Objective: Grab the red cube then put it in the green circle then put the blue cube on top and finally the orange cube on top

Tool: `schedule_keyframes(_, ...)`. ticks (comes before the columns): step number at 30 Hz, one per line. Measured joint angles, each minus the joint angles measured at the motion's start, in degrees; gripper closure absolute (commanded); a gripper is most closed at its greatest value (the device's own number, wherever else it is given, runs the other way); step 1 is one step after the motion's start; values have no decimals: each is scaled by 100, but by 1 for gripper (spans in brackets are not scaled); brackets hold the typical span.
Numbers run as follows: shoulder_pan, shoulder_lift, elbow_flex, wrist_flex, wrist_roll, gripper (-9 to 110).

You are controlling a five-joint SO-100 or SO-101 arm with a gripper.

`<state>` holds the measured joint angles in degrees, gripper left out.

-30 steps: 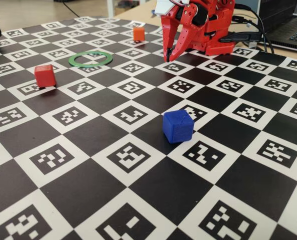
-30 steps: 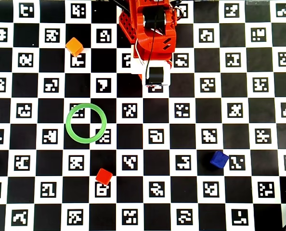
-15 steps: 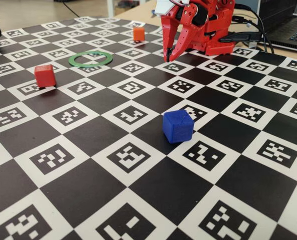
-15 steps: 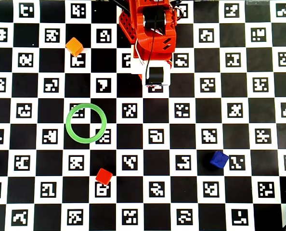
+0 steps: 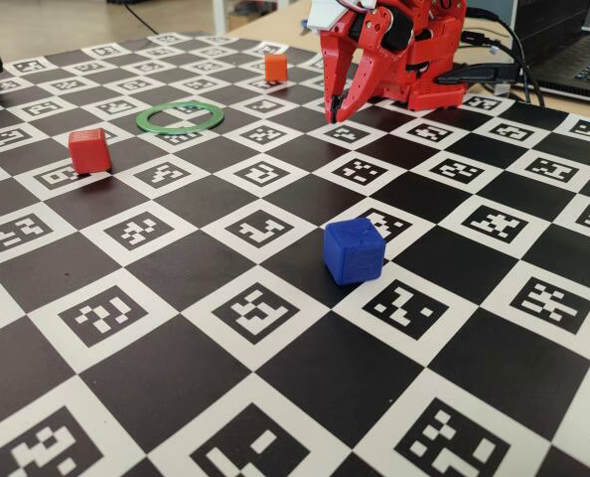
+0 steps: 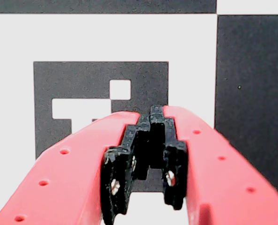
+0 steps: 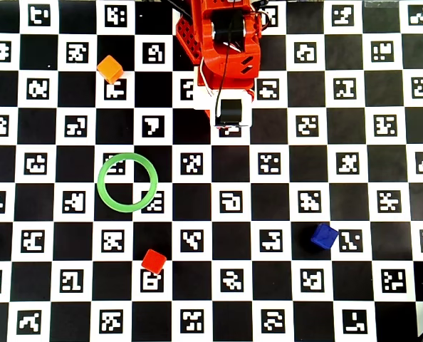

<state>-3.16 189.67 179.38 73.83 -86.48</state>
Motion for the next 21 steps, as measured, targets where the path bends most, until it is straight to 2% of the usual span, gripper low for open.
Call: schedule_keyframes(21, 0, 0, 0, 0, -44, 107)
